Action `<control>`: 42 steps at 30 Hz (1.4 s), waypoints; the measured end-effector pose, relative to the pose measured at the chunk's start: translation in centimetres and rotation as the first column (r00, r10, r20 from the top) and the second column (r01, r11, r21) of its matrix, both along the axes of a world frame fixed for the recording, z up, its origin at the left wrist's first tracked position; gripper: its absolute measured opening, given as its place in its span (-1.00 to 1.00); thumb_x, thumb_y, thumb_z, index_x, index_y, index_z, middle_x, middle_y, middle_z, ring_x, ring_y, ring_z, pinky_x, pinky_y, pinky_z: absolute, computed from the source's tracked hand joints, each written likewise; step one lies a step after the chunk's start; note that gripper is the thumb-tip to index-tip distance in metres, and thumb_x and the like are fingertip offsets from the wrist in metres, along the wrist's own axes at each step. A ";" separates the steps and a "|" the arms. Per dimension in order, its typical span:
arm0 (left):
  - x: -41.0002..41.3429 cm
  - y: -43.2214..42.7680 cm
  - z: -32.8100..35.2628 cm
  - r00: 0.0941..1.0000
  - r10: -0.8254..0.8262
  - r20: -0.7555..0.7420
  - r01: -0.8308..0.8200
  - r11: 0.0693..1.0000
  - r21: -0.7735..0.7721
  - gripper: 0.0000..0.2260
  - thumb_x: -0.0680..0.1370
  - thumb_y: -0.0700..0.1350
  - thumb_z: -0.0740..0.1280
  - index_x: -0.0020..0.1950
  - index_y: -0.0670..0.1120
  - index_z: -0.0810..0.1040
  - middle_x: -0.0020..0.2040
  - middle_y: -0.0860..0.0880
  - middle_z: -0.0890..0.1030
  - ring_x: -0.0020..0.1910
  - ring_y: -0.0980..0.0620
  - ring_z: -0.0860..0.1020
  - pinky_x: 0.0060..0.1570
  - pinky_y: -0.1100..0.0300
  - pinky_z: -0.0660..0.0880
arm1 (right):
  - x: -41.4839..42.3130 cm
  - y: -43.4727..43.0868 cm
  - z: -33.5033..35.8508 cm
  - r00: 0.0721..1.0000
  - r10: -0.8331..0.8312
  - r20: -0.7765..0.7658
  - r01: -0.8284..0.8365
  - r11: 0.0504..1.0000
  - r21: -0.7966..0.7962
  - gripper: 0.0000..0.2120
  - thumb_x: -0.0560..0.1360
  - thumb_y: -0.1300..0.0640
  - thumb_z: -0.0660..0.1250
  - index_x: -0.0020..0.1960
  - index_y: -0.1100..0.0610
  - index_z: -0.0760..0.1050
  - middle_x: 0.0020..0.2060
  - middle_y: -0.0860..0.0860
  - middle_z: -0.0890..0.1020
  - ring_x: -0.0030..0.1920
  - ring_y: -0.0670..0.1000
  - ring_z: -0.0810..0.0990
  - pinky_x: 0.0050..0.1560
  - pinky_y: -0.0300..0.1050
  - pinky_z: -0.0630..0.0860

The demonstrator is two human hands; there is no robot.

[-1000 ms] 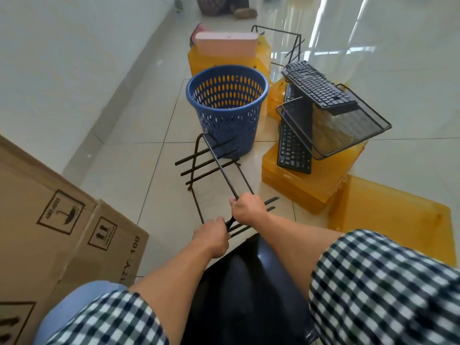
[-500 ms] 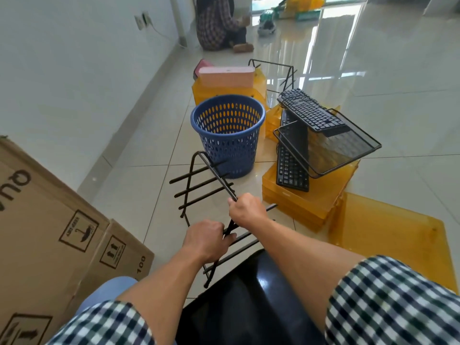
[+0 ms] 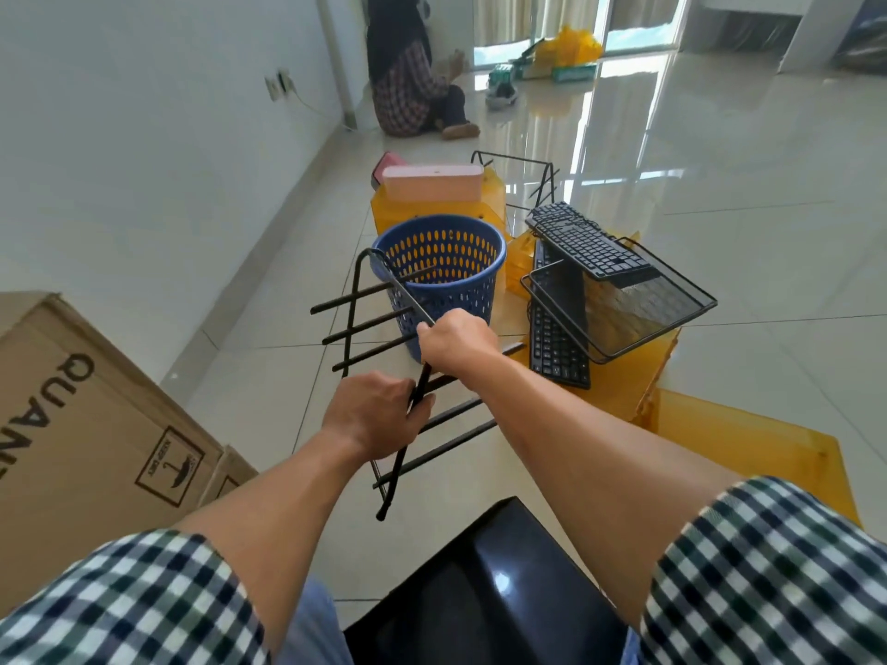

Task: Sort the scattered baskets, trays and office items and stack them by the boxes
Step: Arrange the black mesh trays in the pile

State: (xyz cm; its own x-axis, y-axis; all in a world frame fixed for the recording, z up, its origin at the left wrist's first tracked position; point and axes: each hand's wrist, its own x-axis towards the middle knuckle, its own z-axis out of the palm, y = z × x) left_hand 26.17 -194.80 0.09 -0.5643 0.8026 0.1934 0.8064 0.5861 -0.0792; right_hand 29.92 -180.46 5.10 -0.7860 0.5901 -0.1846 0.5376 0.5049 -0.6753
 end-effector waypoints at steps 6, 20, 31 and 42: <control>-1.8 -1.6 5.1 0.995 -0.088 -0.041 0.091 0.993 0.078 -0.66 0.58 0.16 0.15 -0.36 0.08 0.23 -0.42 0.02 0.57 -0.43 -0.07 0.54 -0.40 0.14 0.37 | -1.1 -1.4 6.7 0.990 0.137 0.040 -0.138 0.990 0.025 -0.80 0.59 0.14 0.18 -0.06 0.17 0.55 -0.61 -0.07 0.57 -0.33 -0.02 0.64 -0.11 -0.03 0.63; -3.6 -0.4 15.7 0.926 -0.255 -0.278 0.252 0.966 -0.047 -0.55 0.61 0.09 0.23 -0.44 0.11 0.14 -0.53 0.15 0.25 -0.58 0.05 0.27 -0.46 0.21 0.23 | -0.6 -0.5 14.1 0.977 0.002 -0.213 -0.047 0.978 -0.205 -0.78 0.59 0.17 0.17 -0.13 0.21 0.54 -0.24 0.10 0.69 -0.15 0.11 0.68 -0.06 0.10 0.65; -1.4 9.7 19.2 0.869 -0.331 -0.369 0.349 0.937 -0.017 -0.58 0.62 0.16 0.21 -0.40 0.10 0.22 -0.50 0.08 0.36 -0.54 -0.01 0.38 -0.43 0.17 0.37 | 4.2 7.4 17.4 0.871 -0.221 -0.439 0.197 0.975 -0.101 -0.77 0.60 0.04 0.20 -0.15 0.13 0.51 -0.18 0.08 0.66 -0.11 0.11 0.66 -0.04 0.03 0.62; 9.1 22.7 9.5 0.883 -0.396 -0.252 0.420 0.906 0.046 -0.66 0.63 0.22 0.16 0.00 -0.01 0.56 -0.14 -0.01 0.62 -0.22 -0.01 0.57 -0.32 0.13 0.40 | 14.9 17.5 6.1 0.633 -0.629 -0.451 0.673 0.735 -0.083 -0.68 0.65 -0.09 0.20 -0.06 0.10 0.59 -0.30 -0.04 0.55 -0.18 0.03 0.55 -0.15 -0.08 0.40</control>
State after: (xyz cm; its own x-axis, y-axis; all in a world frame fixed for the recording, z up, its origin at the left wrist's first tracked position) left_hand 35.31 -172.07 9.55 -0.1202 0.9226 0.3665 0.9414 0.2231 -0.2529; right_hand 44.78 -162.95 11.22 -0.1713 0.9750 0.1416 0.4207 0.2024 -0.8843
